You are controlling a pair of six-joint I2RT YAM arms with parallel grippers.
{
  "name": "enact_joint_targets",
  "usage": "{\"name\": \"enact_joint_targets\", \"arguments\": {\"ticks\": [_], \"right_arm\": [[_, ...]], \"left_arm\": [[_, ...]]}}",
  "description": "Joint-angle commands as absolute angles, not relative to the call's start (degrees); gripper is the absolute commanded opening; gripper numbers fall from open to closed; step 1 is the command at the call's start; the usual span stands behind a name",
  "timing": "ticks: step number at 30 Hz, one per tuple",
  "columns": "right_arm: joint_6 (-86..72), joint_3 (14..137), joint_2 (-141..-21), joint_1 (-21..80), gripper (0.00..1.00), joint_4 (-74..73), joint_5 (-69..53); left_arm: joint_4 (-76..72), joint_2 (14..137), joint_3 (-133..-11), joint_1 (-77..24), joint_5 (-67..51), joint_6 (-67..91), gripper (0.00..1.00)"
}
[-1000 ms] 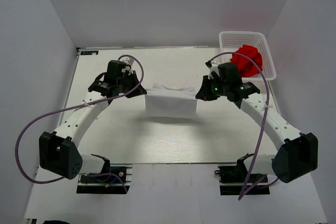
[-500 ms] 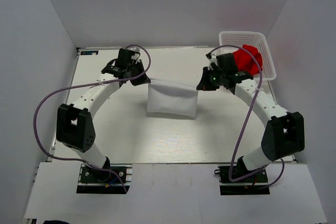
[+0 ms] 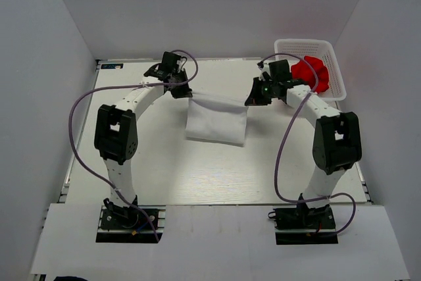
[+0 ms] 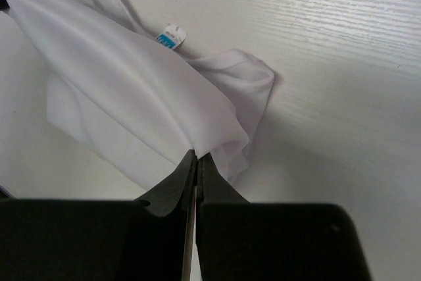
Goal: Fold and stack the t-shirts
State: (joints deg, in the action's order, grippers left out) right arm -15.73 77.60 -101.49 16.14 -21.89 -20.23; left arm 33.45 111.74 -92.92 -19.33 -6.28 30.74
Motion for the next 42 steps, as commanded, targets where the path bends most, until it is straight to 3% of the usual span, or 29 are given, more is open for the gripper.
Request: {"name": "enact_joint_targets", "arguments": {"ticks": [1,4,5,6,7,8,9,10,13,17,24,29,36,42], "right_arm": [[-16.1,82.0,-105.3,14.5,0.0,-19.9,-21.1],[-17.7,84.9,-109.6,14.1,0.0,-20.0,-22.0],[-17.6,85.4,-110.4,13.7,0.14,-19.6,-22.7],[-17.8,86.0,-111.1,13.6,0.37,-19.4,-22.9],[-17.8,88.0,-113.4,13.6,0.49,-19.2,-23.3],[-17.7,88.8,-114.2,13.4,0.58,-19.5,-23.6],[-17.1,90.4,-115.6,13.2,0.9,-19.6,-24.4],[-17.4,91.7,-115.8,13.2,0.9,-19.6,-24.7],[-17.5,92.1,-114.4,13.7,0.9,-19.5,-25.4],[-19.2,83.1,-108.6,14.0,0.9,-12.6,-29.3],[-21.2,71.0,-100.3,17.2,0.9,-6.5,-32.4],[-25.7,64.2,-97.0,20.5,0.9,2.4,-37.4],[-28.7,55.0,-98.8,21.7,0.9,7.5,-36.9],[-29.3,52.4,-103.5,21.7,0.9,7.0,-33.2]], "left_arm": [[34.5,114.6,-97.3,-18.5,-3.9,28.8,0.0],[36.2,117.8,-99.9,-17.9,-3.9,28.3,0.0],[36.8,119.8,-102.4,-17.9,-4.4,28.3,0.01],[38.2,120.7,-103.5,-17.9,-4.4,28.3,0.07],[38.8,121.4,-105.4,-17.9,-3.2,27.8,0.4],[38.8,122.0,-106.3,-17.9,-2.5,27.8,0.6],[39.3,122.7,-106.3,-17.9,-1.6,27.8,0.88],[39.3,122.7,-107.7,-17.9,-0.9,27.3,0.99],[40.9,123.4,-110.8,-17.9,0.1,26.5,1.0],[41.7,120.2,-108.5,-18.7,-0.6,25.9,1.0],[25.3,106.5,-86.1,-20.4,-21.9,26.8,1.0],[17.1,104.1,-79.9,-23.8,-27.1,29.8,1.0],[15.6,109.4,-75.3,-26.0,-25.0,31.6,1.0],[23.5,113.7,-73.5,-26.0,-16.1,31.6,1.0]]}}
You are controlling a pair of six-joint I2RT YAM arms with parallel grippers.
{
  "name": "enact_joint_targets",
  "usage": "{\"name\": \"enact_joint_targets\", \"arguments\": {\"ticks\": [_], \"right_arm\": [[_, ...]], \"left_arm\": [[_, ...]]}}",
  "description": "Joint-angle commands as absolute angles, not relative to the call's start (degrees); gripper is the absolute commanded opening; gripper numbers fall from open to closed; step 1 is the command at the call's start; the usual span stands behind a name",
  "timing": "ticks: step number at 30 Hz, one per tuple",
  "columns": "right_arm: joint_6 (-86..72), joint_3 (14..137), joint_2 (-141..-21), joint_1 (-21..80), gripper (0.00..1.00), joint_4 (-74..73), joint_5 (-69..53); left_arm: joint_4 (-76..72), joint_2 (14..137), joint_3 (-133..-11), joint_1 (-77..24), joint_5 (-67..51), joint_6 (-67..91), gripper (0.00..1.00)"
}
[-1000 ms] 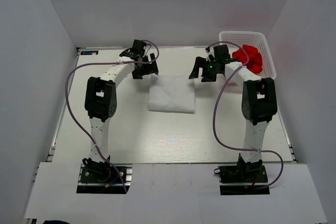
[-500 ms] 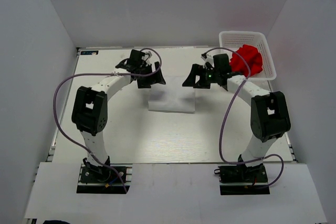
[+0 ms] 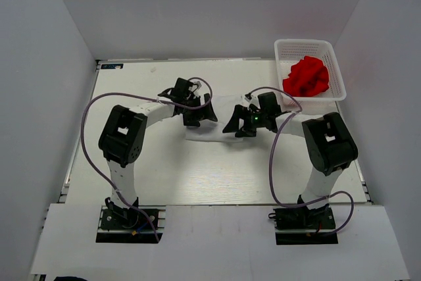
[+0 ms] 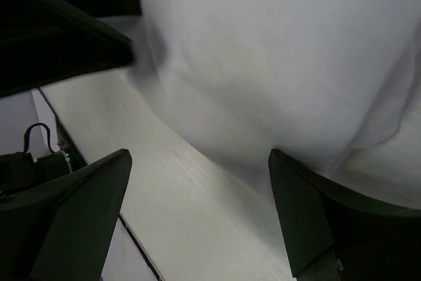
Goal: Fold and stack the t-shirts
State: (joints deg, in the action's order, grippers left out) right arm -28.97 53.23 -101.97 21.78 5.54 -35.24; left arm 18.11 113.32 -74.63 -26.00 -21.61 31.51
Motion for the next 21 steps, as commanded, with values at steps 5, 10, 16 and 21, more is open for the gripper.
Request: {"name": "enact_joint_targets", "arguments": {"ticks": [5,10,16,21], "right_arm": [[-28.4,51.1,-102.8,21.5,0.9,4.1,-26.2],[-26.0,53.7,-100.0,21.9,0.9,2.1,-26.8],[-24.2,56.3,-92.6,22.1,0.9,0.3,-29.4],[-22.1,54.2,-86.9,21.9,0.9,-2.1,-26.1]], "left_arm": [[25.0,114.4,-72.0,-26.0,-13.1,31.1,1.0],[26.4,110.6,-77.2,-26.0,-11.9,28.9,1.0],[28.2,103.9,-81.3,-26.0,-5.1,26.2,1.0],[30.8,102.0,-79.9,-25.2,2.2,26.8,1.0]]}}
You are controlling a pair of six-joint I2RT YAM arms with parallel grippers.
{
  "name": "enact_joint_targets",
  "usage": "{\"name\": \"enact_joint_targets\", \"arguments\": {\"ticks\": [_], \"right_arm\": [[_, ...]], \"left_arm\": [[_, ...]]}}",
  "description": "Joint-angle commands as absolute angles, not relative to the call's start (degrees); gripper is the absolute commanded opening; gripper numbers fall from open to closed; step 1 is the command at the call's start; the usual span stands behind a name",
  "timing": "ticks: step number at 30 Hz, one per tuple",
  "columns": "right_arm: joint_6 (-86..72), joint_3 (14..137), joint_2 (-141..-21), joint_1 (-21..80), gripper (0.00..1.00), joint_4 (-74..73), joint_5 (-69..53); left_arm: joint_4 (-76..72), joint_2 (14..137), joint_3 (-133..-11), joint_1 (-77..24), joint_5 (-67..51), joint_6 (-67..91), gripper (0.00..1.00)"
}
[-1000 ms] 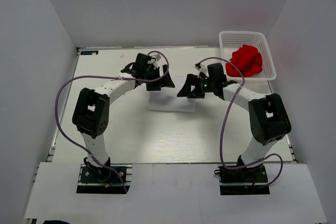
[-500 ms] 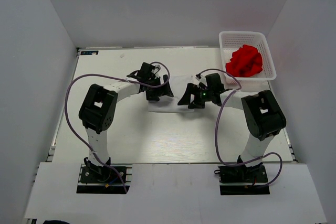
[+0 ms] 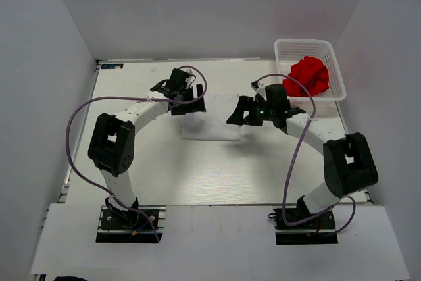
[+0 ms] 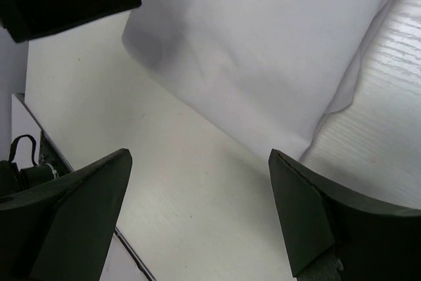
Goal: Fold and stack the t-shirts
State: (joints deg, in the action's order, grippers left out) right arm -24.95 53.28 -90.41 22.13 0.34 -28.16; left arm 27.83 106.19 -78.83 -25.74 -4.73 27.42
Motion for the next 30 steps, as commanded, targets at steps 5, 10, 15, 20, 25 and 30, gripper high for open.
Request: {"name": "enact_joint_targets", "arguments": {"ticks": [5,10,15,20,25,30], "right_arm": [[-20.0,53.3,-84.6,21.6,0.9,-7.3,-19.4],[-18.1,52.1,-81.6,21.5,0.9,-8.6,-16.4],[-17.7,50.9,-79.9,21.6,0.9,-9.9,-13.4],[-16.7,49.2,-80.1,21.5,0.9,-10.0,-11.2],[-16.6,48.7,-80.7,21.4,0.9,-9.8,-9.1],[-17.8,47.5,-81.2,21.4,0.9,-6.4,-7.1]], "left_arm": [[33.1,105.0,-80.6,-24.7,8.6,26.8,1.0],[34.4,110.4,-84.9,-25.3,12.5,26.8,0.94],[35.2,116.7,-89.0,-25.3,13.2,27.3,0.82],[36.6,121.9,-91.1,-24.7,13.7,28.0,0.47],[35.8,121.9,-90.5,-24.7,15.4,26.7,0.28],[39.9,123.5,-94.4,-22.7,29.6,26.7,0.0]]}}
